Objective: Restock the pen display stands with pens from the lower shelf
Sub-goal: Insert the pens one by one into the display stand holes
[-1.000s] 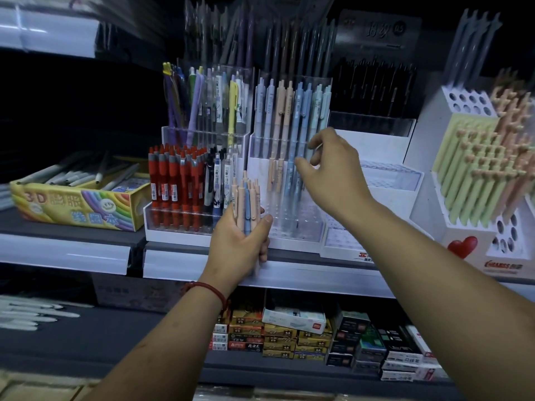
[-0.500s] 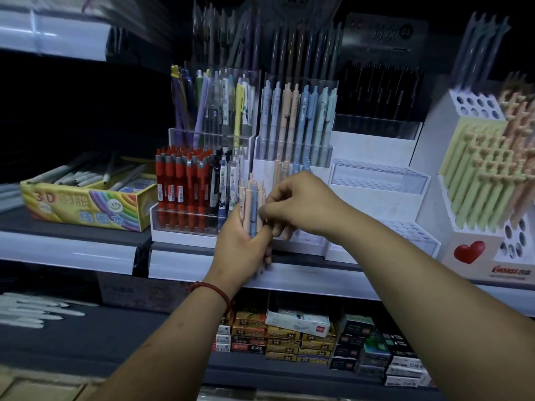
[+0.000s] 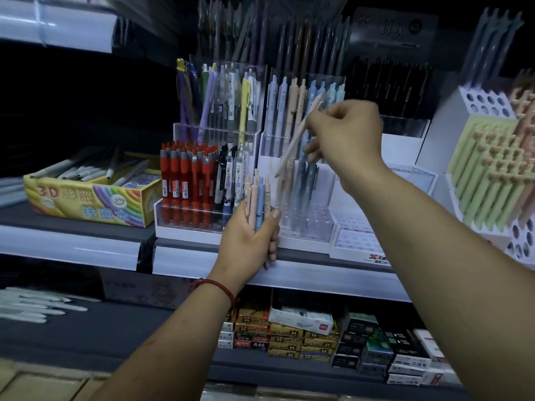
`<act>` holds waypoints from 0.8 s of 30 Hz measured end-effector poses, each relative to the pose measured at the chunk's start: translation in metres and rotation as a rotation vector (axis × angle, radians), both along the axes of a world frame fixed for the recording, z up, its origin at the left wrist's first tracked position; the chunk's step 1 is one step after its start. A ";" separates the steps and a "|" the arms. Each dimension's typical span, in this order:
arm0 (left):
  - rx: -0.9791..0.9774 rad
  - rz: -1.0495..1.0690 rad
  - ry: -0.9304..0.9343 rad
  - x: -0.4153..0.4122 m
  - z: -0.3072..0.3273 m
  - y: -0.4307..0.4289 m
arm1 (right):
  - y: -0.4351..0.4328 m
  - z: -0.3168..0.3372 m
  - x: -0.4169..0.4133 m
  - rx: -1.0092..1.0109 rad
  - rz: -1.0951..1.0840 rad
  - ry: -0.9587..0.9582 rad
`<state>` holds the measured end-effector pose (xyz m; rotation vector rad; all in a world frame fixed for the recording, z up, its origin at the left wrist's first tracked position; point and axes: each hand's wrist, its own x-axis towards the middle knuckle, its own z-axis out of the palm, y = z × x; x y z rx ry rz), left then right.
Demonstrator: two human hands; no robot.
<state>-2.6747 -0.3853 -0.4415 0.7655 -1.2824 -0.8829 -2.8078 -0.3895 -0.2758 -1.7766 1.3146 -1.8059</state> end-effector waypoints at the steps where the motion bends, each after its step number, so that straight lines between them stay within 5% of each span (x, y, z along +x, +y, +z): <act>1: -0.003 -0.004 0.005 0.000 0.000 0.000 | -0.003 -0.002 0.002 0.005 -0.028 0.077; 5: -0.023 0.005 -0.001 0.000 -0.001 0.000 | -0.021 -0.022 0.010 0.030 -0.106 0.315; 24: -0.031 0.013 0.019 -0.001 -0.004 -0.005 | -0.030 -0.030 0.026 0.343 -0.220 0.832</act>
